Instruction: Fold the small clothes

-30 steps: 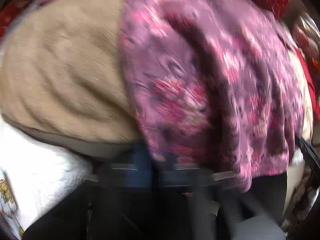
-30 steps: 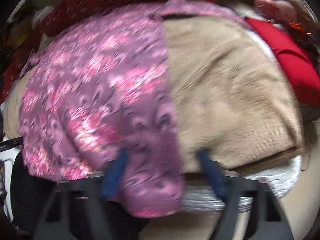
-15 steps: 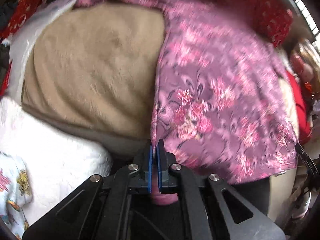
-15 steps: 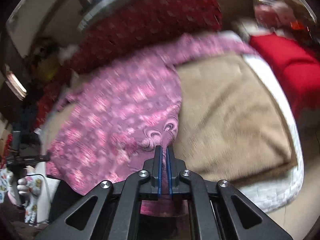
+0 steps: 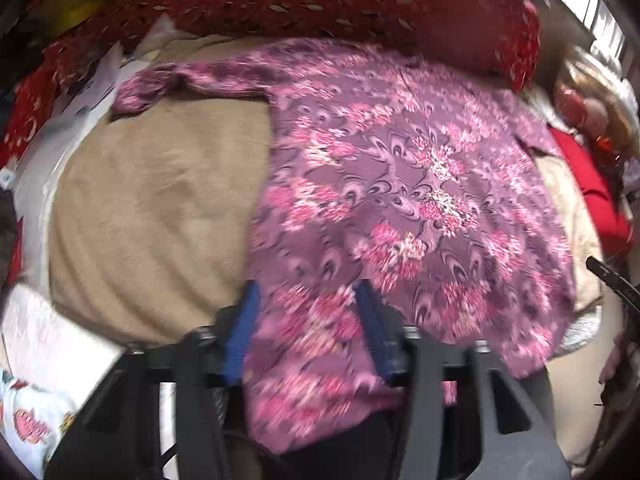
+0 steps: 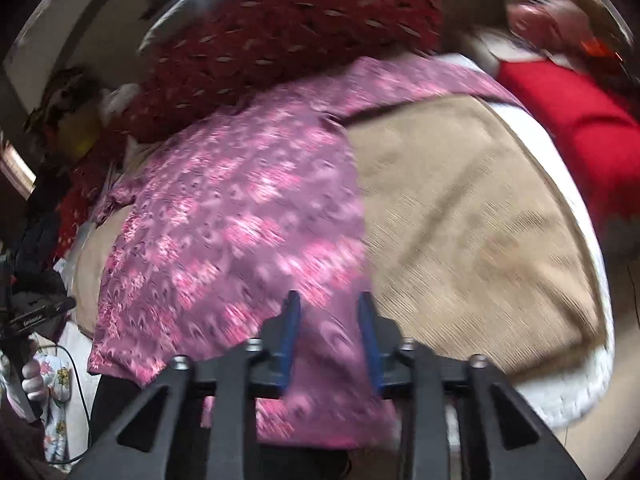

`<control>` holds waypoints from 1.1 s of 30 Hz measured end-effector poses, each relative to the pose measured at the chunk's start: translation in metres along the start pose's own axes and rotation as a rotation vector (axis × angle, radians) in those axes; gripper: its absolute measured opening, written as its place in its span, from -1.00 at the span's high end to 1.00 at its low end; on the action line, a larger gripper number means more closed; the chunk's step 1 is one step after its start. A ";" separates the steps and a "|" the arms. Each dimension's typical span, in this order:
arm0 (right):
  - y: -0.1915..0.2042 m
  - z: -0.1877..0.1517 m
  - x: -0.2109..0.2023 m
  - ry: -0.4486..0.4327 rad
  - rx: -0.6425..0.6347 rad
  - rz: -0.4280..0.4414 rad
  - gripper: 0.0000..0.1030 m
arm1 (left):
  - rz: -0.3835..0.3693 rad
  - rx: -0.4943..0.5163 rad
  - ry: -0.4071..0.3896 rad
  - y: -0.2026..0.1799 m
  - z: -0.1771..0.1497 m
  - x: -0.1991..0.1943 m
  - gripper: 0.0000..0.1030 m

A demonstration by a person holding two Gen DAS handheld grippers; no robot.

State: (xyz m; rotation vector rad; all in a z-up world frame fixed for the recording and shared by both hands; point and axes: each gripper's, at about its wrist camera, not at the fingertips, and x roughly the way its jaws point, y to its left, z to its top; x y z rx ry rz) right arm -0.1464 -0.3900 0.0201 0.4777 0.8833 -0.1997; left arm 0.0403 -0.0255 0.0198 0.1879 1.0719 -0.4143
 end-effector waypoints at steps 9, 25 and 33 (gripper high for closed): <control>0.006 0.006 0.051 0.117 -0.034 -0.007 0.38 | 0.025 0.044 0.152 -0.023 0.011 0.058 0.02; -0.330 0.138 0.059 -0.267 1.045 0.028 -0.21 | -0.146 0.013 0.154 -0.064 0.120 0.082 0.02; -0.367 0.183 0.151 -0.206 1.201 0.091 -0.41 | -0.197 0.039 0.170 -0.091 0.153 0.103 0.02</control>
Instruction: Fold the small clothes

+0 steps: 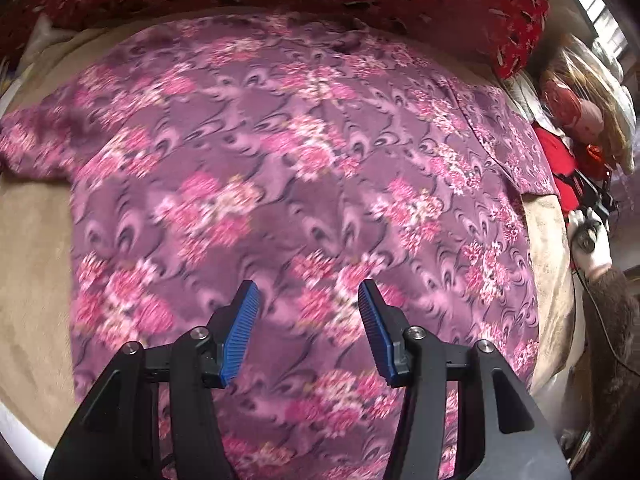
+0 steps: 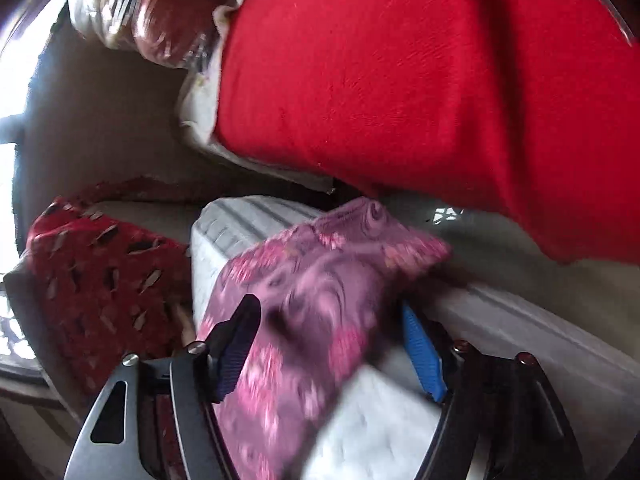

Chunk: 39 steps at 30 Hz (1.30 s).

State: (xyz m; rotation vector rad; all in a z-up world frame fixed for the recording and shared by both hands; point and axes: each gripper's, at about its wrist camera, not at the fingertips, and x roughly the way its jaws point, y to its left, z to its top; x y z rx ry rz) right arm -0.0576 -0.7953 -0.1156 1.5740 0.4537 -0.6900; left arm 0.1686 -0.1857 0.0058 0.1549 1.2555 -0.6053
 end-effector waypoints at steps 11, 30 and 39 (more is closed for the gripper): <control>0.078 -0.040 -0.064 -0.240 -0.334 0.209 0.87 | 0.039 -0.039 -0.028 0.009 0.029 0.019 0.02; 0.213 -0.382 0.020 0.226 -1.056 0.185 0.77 | -0.125 -0.166 -0.039 0.063 0.011 -0.009 0.02; 0.173 -0.493 0.066 0.583 -1.169 0.081 0.40 | -0.168 -0.159 -0.052 0.067 0.005 -0.022 0.02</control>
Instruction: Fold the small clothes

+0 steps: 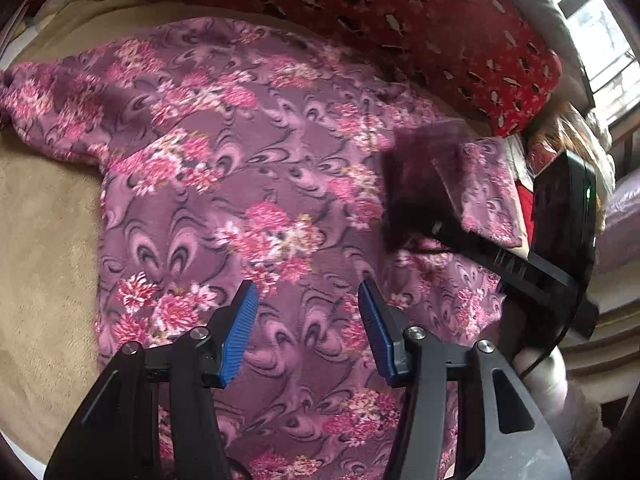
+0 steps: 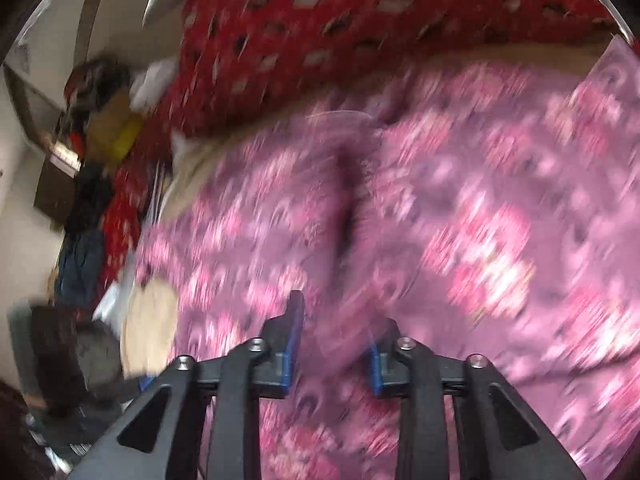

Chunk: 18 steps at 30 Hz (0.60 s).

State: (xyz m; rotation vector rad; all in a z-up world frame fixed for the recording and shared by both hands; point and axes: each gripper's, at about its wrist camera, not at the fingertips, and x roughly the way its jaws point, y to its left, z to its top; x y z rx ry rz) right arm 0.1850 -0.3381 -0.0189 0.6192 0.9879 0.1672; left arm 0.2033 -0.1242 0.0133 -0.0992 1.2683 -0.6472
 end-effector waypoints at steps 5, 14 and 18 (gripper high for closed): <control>-0.010 -0.017 -0.036 -0.079 0.009 0.008 0.25 | -0.023 0.065 0.029 -0.033 0.006 0.014 -0.11; -0.079 -0.027 -0.104 -0.228 0.188 -0.011 0.16 | 0.063 0.096 0.071 -0.085 0.029 0.065 -0.11; -0.104 -0.036 -0.126 -0.266 0.239 0.003 0.12 | 0.065 -0.013 0.057 -0.069 0.038 0.069 -0.11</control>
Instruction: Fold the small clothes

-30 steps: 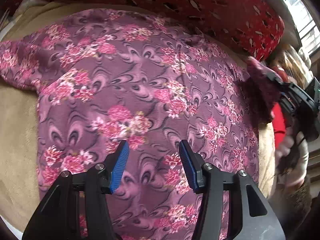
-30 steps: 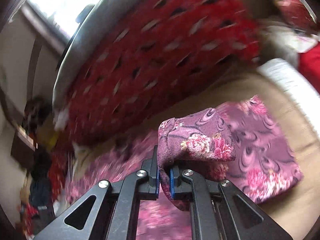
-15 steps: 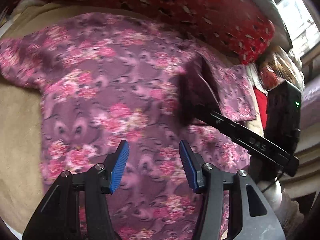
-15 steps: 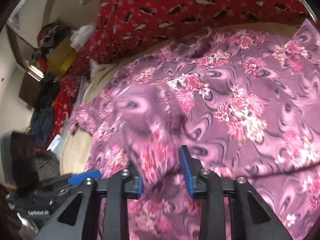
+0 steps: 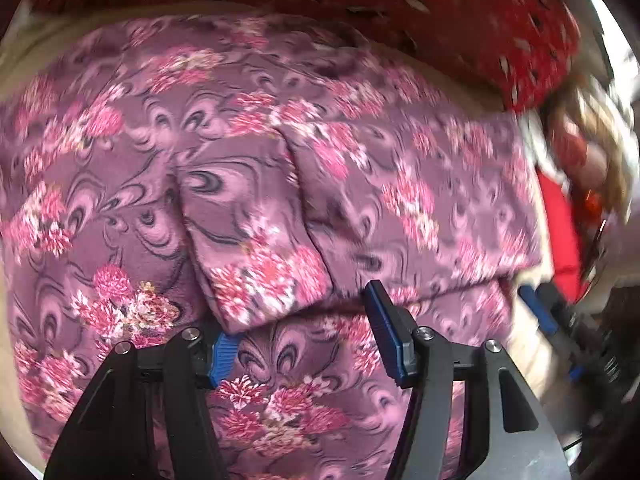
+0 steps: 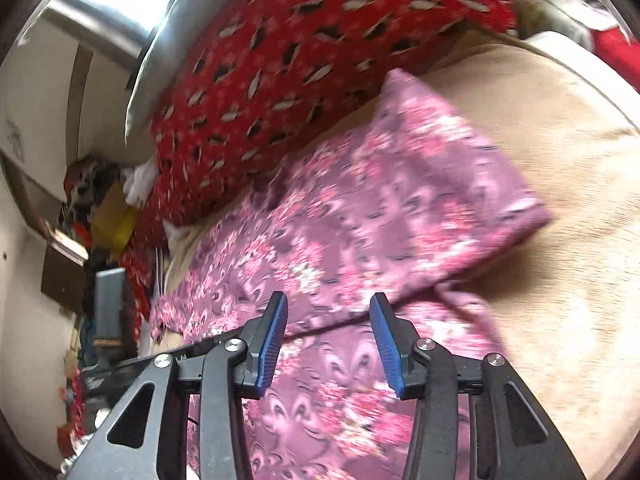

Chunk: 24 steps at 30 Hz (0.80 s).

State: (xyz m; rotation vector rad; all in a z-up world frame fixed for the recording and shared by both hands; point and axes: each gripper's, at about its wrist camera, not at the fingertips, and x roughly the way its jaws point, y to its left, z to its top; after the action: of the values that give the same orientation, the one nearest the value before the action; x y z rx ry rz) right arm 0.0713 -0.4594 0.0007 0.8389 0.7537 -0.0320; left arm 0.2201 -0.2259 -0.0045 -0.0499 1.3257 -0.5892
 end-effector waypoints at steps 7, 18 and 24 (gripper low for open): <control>-0.036 0.008 -0.032 -0.075 0.068 -0.012 0.11 | 0.008 -0.086 -0.074 0.027 0.021 -0.014 0.90; -0.077 0.040 -0.041 -0.164 0.190 -0.055 0.00 | 0.106 -0.160 -0.283 0.088 0.048 -0.075 0.91; -0.069 0.052 0.022 -0.031 0.172 -0.055 0.19 | 0.127 -0.181 -0.206 0.103 0.045 -0.044 0.90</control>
State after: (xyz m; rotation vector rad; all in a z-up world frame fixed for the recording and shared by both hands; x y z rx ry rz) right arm 0.0976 -0.5367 -0.0362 0.9790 0.7526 -0.1608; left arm 0.2947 -0.1325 0.0093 -0.1696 1.1689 -0.3456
